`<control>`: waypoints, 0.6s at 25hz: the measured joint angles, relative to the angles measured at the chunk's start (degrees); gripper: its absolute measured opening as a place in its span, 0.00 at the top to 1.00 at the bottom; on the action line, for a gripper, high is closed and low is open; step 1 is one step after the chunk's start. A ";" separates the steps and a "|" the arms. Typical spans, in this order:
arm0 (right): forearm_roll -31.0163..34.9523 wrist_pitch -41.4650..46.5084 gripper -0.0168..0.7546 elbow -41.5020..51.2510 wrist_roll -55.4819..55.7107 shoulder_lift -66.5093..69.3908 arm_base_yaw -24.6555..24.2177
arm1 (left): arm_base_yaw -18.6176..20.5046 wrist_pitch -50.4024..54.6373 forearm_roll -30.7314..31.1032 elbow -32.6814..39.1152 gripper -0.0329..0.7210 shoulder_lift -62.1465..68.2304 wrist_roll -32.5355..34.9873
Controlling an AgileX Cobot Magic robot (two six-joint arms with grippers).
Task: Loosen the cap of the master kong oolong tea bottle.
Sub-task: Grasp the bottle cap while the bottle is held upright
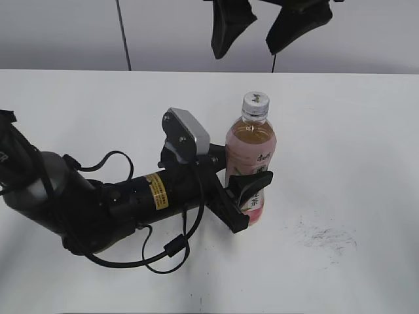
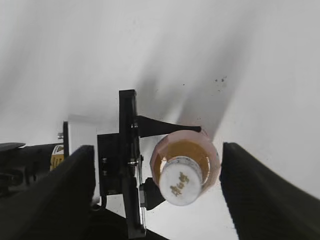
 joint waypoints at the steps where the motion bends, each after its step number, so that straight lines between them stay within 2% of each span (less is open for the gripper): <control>1: -0.31 0.00 0.22 0.00 0.32 0.19 0.00 | 0.00 0.00 0.00 0.00 0.45 0.00 0.00; 12: -0.13 0.00 0.22 7.89 0.75 1.08 0.00 | 0.00 0.00 0.00 0.00 0.45 0.00 0.00; 15: -0.08 0.00 0.28 8.19 0.75 1.08 0.00 | 0.00 0.00 0.00 0.00 0.45 0.00 0.00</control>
